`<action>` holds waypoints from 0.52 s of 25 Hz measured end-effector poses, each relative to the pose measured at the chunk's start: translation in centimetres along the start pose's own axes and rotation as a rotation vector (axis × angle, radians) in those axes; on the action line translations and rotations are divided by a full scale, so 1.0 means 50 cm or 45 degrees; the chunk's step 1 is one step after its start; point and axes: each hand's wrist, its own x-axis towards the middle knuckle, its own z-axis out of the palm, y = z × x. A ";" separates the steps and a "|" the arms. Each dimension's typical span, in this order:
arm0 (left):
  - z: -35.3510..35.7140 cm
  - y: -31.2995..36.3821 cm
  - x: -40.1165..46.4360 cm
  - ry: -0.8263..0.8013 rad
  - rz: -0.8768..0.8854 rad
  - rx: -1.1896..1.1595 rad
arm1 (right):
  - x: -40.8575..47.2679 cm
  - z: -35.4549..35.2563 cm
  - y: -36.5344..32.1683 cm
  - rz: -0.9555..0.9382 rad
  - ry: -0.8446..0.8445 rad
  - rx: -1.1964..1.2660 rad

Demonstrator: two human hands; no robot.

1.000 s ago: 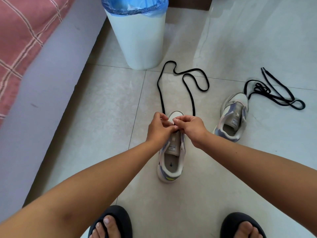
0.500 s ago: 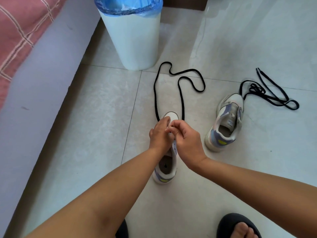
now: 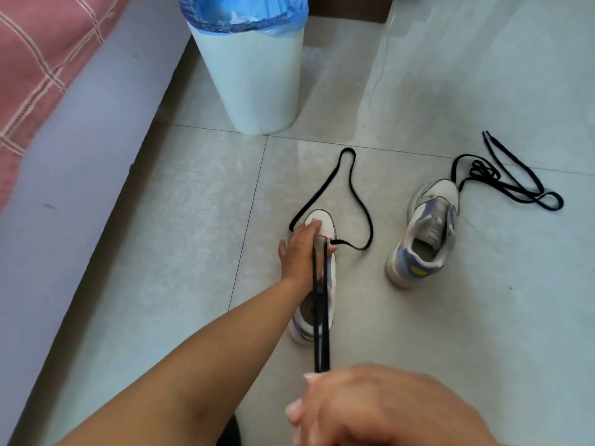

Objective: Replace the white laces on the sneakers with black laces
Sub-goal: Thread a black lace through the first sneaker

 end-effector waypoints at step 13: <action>-0.186 0.160 -0.215 -0.471 0.361 0.012 | 0.116 -0.014 0.216 1.357 0.258 1.112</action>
